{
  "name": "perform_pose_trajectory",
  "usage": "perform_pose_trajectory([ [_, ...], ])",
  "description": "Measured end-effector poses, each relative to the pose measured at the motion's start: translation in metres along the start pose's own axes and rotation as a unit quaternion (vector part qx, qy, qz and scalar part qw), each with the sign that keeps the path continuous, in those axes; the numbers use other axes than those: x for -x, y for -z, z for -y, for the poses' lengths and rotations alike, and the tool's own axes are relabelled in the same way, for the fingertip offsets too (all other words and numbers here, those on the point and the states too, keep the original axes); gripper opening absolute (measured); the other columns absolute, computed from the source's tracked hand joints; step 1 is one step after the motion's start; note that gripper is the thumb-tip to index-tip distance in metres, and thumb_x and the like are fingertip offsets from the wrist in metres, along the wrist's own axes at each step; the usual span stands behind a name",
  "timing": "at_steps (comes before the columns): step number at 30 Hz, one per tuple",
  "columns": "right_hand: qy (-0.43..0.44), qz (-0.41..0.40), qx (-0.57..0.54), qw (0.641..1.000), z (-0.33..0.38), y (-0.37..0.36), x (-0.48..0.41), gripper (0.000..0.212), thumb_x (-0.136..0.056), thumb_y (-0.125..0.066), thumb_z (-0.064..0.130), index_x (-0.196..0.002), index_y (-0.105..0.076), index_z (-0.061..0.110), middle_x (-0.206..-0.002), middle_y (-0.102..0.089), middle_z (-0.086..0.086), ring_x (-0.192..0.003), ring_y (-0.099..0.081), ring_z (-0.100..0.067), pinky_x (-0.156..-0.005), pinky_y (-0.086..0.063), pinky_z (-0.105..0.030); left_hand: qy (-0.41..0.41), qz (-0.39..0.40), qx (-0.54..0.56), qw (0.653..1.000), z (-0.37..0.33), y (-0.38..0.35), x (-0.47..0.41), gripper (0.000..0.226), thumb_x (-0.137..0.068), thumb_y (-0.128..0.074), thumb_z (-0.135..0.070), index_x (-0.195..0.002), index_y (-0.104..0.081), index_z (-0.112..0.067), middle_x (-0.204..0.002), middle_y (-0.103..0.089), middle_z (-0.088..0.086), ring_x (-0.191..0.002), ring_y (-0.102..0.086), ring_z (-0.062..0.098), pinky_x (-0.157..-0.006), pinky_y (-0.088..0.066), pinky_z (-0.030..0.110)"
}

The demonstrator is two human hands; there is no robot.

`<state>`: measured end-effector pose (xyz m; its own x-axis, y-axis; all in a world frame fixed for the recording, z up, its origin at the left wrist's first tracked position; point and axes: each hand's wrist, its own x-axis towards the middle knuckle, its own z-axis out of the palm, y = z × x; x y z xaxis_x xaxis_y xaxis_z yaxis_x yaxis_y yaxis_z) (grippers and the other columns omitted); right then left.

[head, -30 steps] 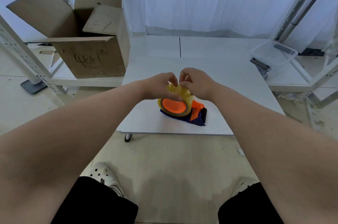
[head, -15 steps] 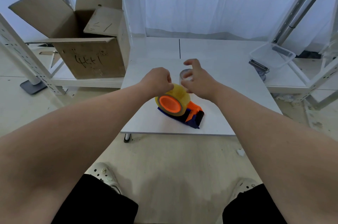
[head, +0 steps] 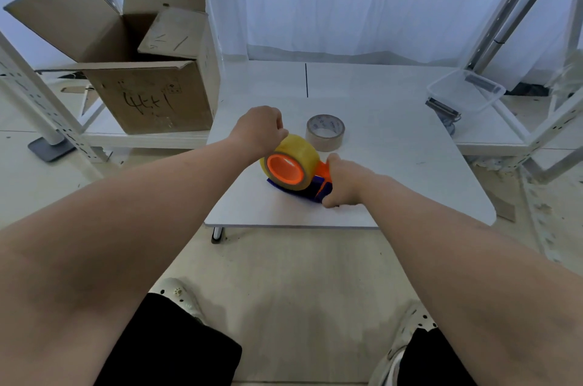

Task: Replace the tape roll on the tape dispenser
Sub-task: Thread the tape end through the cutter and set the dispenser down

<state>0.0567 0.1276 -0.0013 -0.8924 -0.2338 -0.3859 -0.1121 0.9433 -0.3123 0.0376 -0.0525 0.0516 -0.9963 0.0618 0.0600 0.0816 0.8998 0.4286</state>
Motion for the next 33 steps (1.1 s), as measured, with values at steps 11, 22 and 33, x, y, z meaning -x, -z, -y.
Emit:
perform_pose_trajectory([
  [11, 0.081, -0.142, -0.365, 0.917, 0.013, 0.049, 0.013, 0.075, -0.074, -0.076, 0.014, -0.138, -0.035, 0.013, -0.124, -0.048, -0.003, -0.111, -0.051, -0.022, -0.086, -0.045, -0.027, -0.012, -0.011, 0.052, 0.999, -0.009, 0.006, 0.003, 0.024, -0.089, -0.059, -0.025, -0.096, -0.065, -0.004, -0.091, -0.062, 0.008, -0.08, -0.054, 0.019, -0.067, -0.037, 0.027],
  [22, 0.114, -0.16, -0.463, 0.864, 0.006, 0.057, 0.029, 0.08, -0.073, -0.079, 0.005, -0.129, -0.024, 0.023, -0.106, -0.048, 0.007, -0.089, -0.054, -0.005, -0.06, -0.05, -0.01, 0.037, -0.032, 0.335, 0.941, -0.02, 0.021, 0.001, 0.017, -0.091, -0.059, -0.018, -0.077, -0.06, -0.009, -0.073, -0.062, 0.004, -0.068, -0.057, 0.015, -0.078, -0.051, 0.033],
  [33, 0.145, -0.184, -0.528, 0.816, 0.002, 0.067, 0.029, 0.067, -0.069, -0.081, 0.002, -0.111, -0.038, 0.032, -0.113, -0.055, 0.003, -0.104, -0.058, -0.016, -0.083, -0.055, -0.029, 0.058, 0.032, 0.554, 0.83, -0.022, 0.027, 0.0, 0.023, -0.094, -0.053, -0.012, -0.072, -0.056, -0.007, -0.074, -0.06, 0.006, -0.064, -0.052, 0.011, -0.061, -0.049, 0.014],
])
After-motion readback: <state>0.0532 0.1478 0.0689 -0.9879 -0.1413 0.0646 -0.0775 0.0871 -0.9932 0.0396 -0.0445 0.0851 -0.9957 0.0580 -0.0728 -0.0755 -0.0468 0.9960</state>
